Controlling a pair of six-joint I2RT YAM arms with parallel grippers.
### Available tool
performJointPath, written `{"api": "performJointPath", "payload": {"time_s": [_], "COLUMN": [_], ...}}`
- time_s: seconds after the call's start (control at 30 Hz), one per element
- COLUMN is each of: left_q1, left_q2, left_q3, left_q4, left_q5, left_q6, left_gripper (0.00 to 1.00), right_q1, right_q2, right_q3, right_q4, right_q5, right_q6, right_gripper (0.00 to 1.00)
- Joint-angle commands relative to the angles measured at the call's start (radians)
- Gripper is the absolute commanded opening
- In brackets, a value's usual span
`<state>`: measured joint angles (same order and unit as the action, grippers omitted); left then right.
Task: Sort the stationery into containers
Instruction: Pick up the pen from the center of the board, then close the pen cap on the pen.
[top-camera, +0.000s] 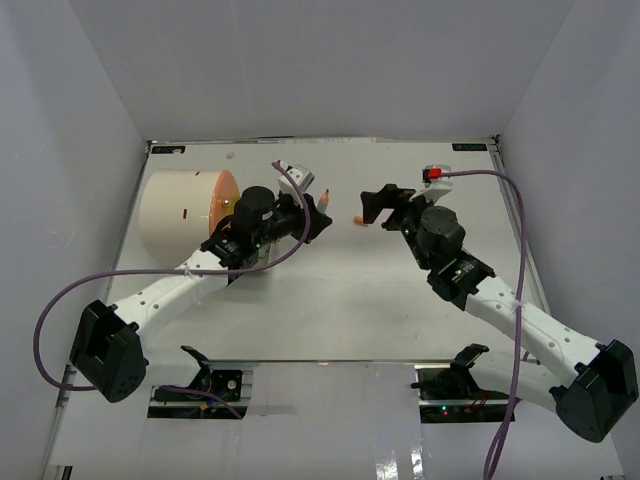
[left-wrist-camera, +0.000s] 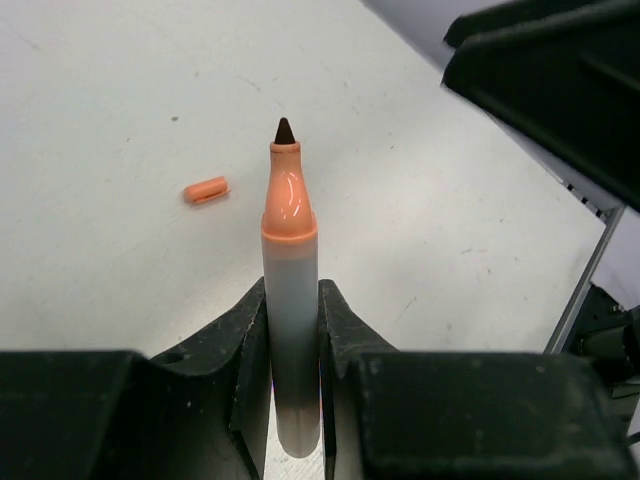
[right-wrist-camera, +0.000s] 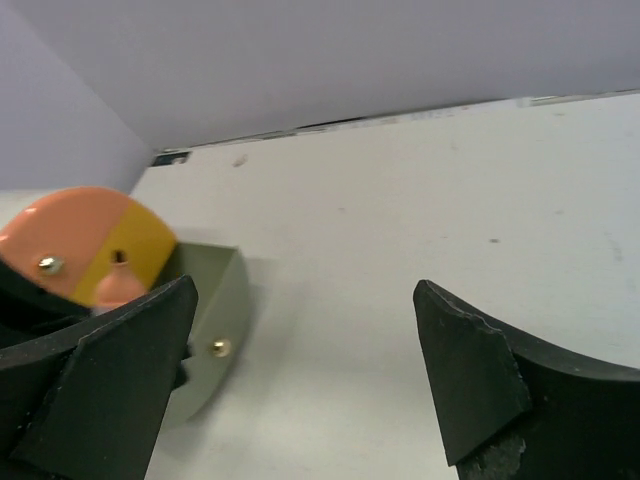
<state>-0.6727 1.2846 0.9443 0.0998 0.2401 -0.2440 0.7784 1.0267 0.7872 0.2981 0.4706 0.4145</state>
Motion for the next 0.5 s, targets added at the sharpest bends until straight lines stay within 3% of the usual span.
{"api": "performJointPath", "payload": {"time_s": [0.0, 0.2, 0.37, 0.47], "left_q1": [0.042, 0.188, 0.252, 0.254], "left_q2": [-0.011, 0.041, 0.035, 0.015], "left_q3": [0.066, 0.183, 0.197, 0.159], "left_q4": [-0.095, -0.238, -0.305, -0.305], "left_q5": [0.022, 0.155, 0.231, 0.257], "left_q6": [0.028, 0.049, 0.136, 0.16], "left_gripper": [0.0, 0.0, 0.0, 0.0], "right_q1": [-0.12, -0.333, -0.357, -0.357], "right_q2": [-0.01, 0.153, 0.373, 0.525], "right_q3": [0.02, 0.076, 0.249, 0.381], "right_q4": [-0.126, -0.197, -0.373, -0.467], "right_q5": [-0.111, -0.438, -0.582, -0.63], "right_q6": [-0.055, -0.229, -0.531, -0.669], "right_gripper": [0.95, 0.9, 0.91, 0.99]}}
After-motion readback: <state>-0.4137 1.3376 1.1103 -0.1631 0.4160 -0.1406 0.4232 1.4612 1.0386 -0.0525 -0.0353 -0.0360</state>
